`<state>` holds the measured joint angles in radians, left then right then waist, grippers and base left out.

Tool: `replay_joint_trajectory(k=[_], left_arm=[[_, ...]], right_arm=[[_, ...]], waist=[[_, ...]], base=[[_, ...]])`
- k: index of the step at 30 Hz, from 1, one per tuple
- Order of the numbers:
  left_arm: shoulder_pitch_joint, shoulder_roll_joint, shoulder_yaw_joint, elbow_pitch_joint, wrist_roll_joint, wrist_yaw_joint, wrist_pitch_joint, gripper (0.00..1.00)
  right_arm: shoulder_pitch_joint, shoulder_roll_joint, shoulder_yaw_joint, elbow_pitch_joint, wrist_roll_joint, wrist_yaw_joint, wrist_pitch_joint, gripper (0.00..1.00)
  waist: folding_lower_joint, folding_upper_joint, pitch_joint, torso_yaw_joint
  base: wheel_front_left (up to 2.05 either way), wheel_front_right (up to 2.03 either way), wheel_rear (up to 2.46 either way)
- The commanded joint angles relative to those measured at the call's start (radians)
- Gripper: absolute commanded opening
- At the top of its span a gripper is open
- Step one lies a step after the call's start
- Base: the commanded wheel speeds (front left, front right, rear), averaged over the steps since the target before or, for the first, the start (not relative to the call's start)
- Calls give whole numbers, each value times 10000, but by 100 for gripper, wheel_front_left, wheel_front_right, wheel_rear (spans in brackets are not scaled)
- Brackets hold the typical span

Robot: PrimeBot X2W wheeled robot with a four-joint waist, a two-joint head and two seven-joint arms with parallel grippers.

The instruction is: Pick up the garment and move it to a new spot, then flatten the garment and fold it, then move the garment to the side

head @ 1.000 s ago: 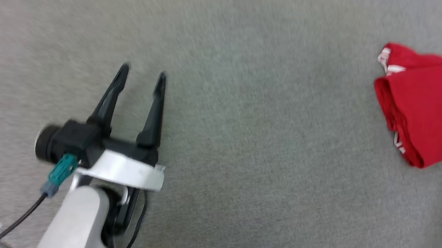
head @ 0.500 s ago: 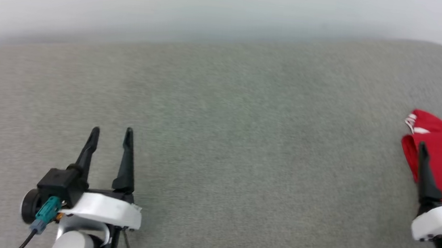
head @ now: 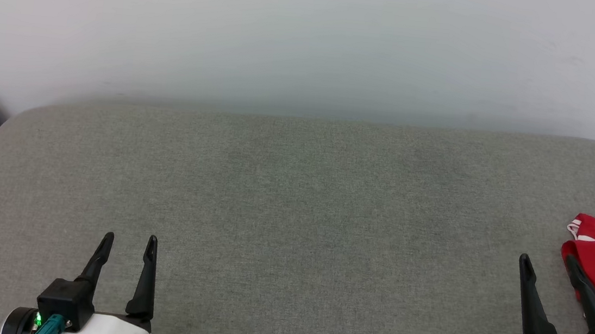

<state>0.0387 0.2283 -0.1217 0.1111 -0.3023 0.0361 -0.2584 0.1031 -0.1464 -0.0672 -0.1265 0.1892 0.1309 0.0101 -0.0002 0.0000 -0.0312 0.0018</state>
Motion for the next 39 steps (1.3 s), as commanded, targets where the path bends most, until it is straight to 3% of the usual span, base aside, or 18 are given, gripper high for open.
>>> replay_joint_trajectory(k=[1, 22, 23, 39], left_arm=[[128, 2, -26, 36, -19, -19, -6, 100], [-89, 44, -157, 231, -166, 23, -3, 100], [-15, 7, -132, 242, -166, -8, 33, 0], [-302, -377, 374, 540, -2699, -337, 780, 0]], right_arm=[[109, 58, -2, -84, -80, -4, 37, 100], [-105, -93, 224, -82, -47, -4, -160, 100], [14, -55, 213, -49, -51, 0, -104, 0], [-388, 156, 87, 769, 2767, 0, 121, 0]], waist=[[2, 0, -18, 10], [2, 0, -35, -152], [2, 0, -35, -152], [2, 0, 10, -137]], base=[[0, 0, 0], [0, 0, 0], [0, 0, 0], [0, 0, 0]])
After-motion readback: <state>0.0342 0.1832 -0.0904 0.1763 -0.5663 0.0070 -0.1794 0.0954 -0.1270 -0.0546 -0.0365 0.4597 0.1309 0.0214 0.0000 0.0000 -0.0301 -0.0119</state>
